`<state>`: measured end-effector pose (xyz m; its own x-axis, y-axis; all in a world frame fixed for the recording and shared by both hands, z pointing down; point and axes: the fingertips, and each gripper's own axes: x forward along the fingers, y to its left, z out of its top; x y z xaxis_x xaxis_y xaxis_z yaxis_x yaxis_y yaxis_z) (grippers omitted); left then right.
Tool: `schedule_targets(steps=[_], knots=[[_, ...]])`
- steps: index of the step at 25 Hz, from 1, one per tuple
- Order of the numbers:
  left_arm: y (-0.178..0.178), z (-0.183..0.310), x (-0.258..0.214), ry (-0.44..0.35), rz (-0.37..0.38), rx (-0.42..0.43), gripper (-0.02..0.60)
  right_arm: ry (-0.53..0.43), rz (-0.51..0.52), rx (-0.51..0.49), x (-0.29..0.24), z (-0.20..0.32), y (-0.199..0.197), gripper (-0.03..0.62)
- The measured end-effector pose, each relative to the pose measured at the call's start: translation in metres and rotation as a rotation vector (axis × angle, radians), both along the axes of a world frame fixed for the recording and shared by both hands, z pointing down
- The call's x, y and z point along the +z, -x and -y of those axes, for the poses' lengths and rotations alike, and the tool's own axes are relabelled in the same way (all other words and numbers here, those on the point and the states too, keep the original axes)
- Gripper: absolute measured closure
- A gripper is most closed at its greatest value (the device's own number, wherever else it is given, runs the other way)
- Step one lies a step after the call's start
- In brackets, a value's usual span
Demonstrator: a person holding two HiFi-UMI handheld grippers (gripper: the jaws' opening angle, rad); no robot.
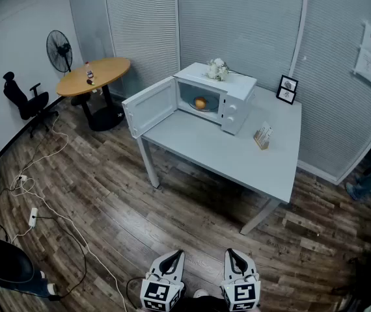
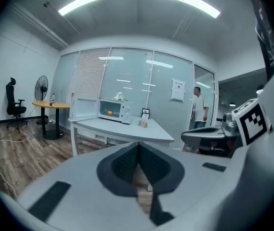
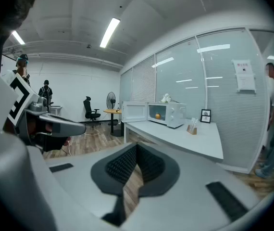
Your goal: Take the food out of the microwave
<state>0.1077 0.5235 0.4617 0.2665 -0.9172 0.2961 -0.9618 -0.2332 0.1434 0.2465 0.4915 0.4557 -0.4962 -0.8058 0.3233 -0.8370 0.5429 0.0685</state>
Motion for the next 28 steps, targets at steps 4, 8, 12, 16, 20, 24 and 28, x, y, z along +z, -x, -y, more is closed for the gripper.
schedule_targets(steps=[4,8,12,16,20,24,28], knots=[[0.003,0.011,0.014,-0.013,-0.017,0.041,0.574,0.015,-0.004,0.001,0.018,0.008,0.004,0.592],[0.013,0.028,0.016,-0.022,-0.015,0.062,0.574,0.016,0.005,0.034,0.021,0.024,0.01,0.592],[0.035,0.051,0.015,-0.02,-0.015,0.064,0.574,0.021,0.075,0.1,0.017,0.049,0.017,0.591],[0.067,0.073,0.015,-0.031,-0.015,0.041,0.574,0.002,0.067,0.144,0.016,0.07,0.03,0.591],[0.091,0.094,0.015,-0.043,-0.017,0.054,0.574,-0.021,0.068,0.203,0.013,0.086,0.037,0.591],[0.105,0.111,0.015,-0.047,-0.044,0.067,0.574,-0.041,0.064,0.225,0.012,0.093,0.045,0.591],[0.109,0.119,0.017,-0.045,-0.044,0.073,0.574,-0.04,0.048,0.222,0.014,0.097,0.05,0.591]])
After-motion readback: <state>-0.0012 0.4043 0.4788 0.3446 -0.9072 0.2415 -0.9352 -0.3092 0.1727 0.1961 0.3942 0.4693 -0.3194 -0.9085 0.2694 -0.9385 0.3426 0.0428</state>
